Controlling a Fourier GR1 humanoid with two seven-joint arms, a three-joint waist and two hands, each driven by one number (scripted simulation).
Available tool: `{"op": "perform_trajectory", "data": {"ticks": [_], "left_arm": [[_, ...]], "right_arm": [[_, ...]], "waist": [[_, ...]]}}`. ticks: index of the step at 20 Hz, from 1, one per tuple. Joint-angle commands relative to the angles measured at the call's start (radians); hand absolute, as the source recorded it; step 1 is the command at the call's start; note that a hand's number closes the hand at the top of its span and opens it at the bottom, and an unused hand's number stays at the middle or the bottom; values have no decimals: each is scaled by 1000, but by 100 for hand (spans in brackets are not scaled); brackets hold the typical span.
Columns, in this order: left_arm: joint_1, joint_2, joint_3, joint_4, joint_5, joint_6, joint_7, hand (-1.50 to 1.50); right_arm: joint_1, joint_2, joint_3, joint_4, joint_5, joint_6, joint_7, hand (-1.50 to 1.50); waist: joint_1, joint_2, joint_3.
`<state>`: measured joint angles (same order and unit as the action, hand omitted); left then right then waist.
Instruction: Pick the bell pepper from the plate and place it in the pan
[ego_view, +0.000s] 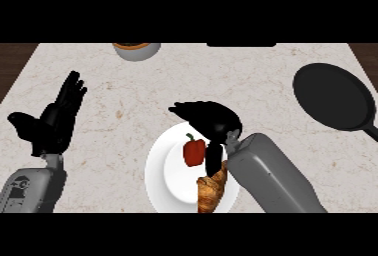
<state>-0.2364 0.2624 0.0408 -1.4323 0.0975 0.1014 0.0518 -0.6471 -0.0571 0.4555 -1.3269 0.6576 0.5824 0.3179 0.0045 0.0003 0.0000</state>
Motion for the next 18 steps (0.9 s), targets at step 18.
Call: {"op": "perform_trajectory", "data": {"ticks": [18], "left_arm": [[-11, -63, 12, -31, -70, 10, 24, 0]], "right_arm": [[-13, 57, 103, 191, 188, -43, 17, -150]], "waist": [[2, 0, 0]]}}
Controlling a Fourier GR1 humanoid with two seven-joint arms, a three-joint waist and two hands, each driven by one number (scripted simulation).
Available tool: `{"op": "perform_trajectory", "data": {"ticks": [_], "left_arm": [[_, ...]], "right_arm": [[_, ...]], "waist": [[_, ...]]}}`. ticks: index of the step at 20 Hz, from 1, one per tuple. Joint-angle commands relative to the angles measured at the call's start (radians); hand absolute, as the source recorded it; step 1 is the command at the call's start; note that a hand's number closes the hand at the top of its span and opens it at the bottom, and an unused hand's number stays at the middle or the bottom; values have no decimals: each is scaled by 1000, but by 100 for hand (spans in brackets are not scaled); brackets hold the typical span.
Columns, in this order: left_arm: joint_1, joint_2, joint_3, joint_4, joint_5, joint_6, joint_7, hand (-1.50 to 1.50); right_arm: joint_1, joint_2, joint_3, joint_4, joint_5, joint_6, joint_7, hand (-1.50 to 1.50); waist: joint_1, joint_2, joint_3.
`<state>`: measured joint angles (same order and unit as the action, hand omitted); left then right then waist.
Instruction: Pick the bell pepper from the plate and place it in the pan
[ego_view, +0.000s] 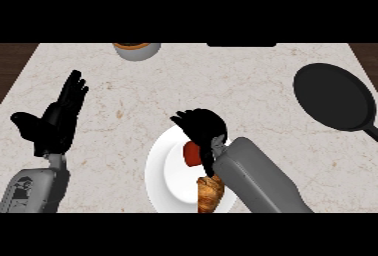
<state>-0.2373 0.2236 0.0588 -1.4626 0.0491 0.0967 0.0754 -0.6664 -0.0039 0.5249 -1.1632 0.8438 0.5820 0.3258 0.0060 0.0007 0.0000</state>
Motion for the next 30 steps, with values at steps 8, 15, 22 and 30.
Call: {"op": "perform_trajectory", "data": {"ticks": [8, 15, 22, 30], "left_arm": [[-43, -21, 15, 56, -31, -11, -3, 0], [-12, -4, 29, -19, -17, -29, 16, 0], [31, -30, 29, 14, -36, -38, -37, 0], [25, -7, 49, -5, -23, -50, -14, 0]], "right_arm": [[-51, 4, 79, 101, -43, -24, 41, -150], [-66, 3, 107, 270, -60, -105, -184, 150], [-51, 4, 122, 227, 21, -113, -192, 150], [-87, 4, -120, 330, -26, -300, 122, 150]], "waist": [[0, 0, 0], [11, 3, 0], [0, 0, 0], [4, 5, 0]]}}
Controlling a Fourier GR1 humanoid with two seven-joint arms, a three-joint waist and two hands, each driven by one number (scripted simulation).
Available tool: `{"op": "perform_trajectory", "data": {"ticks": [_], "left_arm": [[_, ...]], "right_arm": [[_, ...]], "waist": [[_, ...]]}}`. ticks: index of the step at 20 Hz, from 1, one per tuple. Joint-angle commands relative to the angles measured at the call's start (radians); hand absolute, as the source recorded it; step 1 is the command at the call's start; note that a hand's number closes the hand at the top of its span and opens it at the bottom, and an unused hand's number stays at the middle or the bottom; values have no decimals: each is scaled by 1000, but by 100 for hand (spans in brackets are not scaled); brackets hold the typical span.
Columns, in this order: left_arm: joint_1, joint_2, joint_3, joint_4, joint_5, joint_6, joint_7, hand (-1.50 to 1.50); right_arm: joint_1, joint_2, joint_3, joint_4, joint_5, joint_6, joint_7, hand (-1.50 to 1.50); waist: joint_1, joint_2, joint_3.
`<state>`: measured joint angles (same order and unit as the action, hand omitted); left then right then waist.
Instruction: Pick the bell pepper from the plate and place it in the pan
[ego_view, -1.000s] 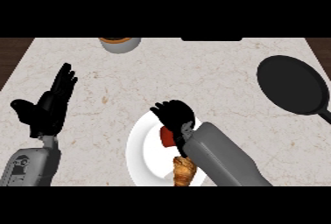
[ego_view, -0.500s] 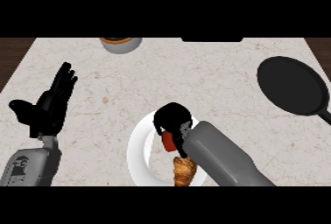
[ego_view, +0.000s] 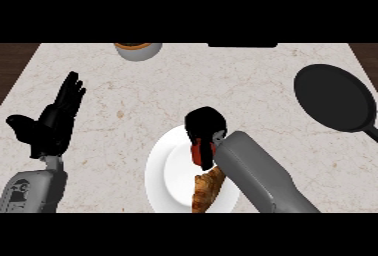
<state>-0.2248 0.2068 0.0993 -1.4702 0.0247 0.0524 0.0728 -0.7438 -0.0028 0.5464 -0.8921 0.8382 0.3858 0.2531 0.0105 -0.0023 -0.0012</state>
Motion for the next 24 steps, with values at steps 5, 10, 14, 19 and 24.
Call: {"op": "perform_trajectory", "data": {"ticks": [5, 10, 14, 19, 24], "left_arm": [[7, -2, -1, -10, -7, 10, -1, 0], [-25, -10, -9, 9, -5, 5, 9, 0], [13, -34, -35, 4, -25, 12, -12, 0], [-23, -1, 9, 11, 13, -14, 2, 0], [8, -37, -22, 7, -24, 23, -5, 0]], "right_arm": [[-103, -20, -361, 106, 4, -334, 539, 150], [-236, -26, -322, 108, 210, -593, 745, 150], [-303, -28, -345, 142, 287, -698, 841, 150], [-344, -84, -391, 149, 352, -764, 869, 150], [-284, -163, -537, 68, 257, -928, 746, 150]], "waist": [[-5, 8, 0], [14, 10, 0], [14, 8, 1], [4, 6, 1], [-9, 6, 3]]}}
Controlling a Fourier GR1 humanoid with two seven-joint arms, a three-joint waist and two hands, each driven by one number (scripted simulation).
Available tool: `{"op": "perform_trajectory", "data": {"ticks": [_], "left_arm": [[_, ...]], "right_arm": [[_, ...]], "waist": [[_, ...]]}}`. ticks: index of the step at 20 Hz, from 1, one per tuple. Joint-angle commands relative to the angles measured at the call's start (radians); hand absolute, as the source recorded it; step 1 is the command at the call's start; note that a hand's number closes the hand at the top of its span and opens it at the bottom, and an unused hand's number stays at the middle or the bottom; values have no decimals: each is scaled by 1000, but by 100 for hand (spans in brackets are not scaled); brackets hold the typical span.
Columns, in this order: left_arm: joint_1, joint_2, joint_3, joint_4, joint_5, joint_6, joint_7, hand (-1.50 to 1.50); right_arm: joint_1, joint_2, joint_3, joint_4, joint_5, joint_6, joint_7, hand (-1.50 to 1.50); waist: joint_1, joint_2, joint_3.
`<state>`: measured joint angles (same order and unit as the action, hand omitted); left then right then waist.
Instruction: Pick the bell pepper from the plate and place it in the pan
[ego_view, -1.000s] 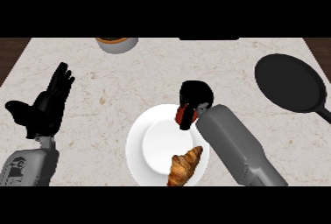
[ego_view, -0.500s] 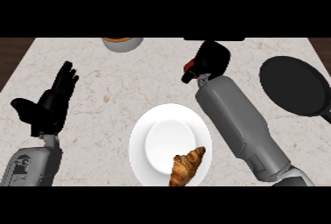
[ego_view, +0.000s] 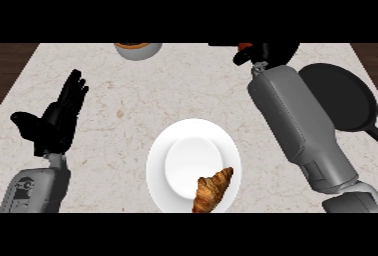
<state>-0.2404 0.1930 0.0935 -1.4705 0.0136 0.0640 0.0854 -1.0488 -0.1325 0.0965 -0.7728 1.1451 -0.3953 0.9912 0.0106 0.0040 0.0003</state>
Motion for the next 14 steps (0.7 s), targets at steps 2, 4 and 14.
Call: {"op": "perform_trajectory", "data": {"ticks": [2, 4, 14], "left_arm": [[25, 3, 1, -13, -2, -7, -19, 0], [26, 1, 5, 8, 5, -18, -38, 0], [-54, 15, 40, 59, 13, -14, -30, 0]], "right_arm": [[39, -88, -122, -14, -42, -175, -16, 150], [72, -113, -165, 6, -86, -227, -103, 150], [218, -376, -278, 197, -146, -255, -378, 150]], "waist": [[-1, 0, 0], [2, 3, 0], [1, 11, 1]]}}
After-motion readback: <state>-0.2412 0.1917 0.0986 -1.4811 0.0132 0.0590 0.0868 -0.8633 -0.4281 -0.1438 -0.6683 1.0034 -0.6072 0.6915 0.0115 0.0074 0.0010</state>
